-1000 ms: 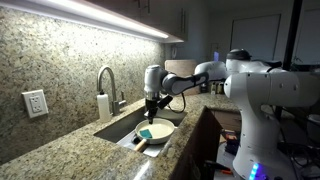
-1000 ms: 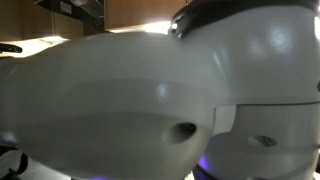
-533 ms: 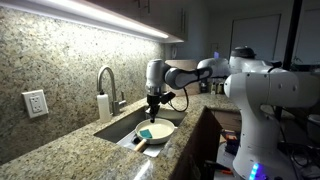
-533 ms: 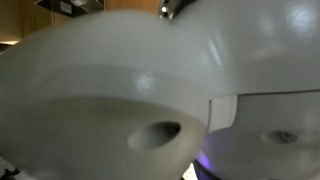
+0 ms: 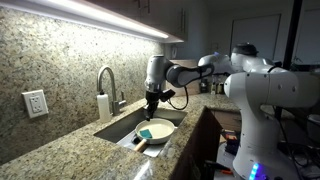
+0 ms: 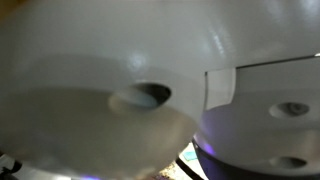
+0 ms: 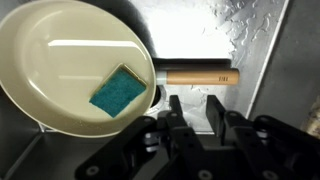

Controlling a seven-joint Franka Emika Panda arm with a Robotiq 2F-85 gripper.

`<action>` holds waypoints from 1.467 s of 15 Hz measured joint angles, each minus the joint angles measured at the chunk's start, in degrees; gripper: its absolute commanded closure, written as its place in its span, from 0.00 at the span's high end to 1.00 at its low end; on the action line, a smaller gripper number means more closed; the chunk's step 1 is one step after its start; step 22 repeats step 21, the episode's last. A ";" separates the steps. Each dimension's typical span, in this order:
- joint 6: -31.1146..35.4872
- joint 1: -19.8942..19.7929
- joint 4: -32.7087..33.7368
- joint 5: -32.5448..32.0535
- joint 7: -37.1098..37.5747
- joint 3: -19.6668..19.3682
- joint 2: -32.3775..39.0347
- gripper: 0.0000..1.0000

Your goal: Turn the faucet to the right then open and close the tap and turn the faucet to the left,pick up the sponge and scrub the pan

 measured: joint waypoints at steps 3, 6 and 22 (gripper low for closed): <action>8.51 -0.05 -2.14 -4.74 -0.03 -0.42 0.00 0.83; 13.19 -0.03 -3.31 -4.26 -0.03 -1.98 -0.05 1.00; 11.19 -4.30 -4.69 15.33 -0.28 3.56 6.60 1.00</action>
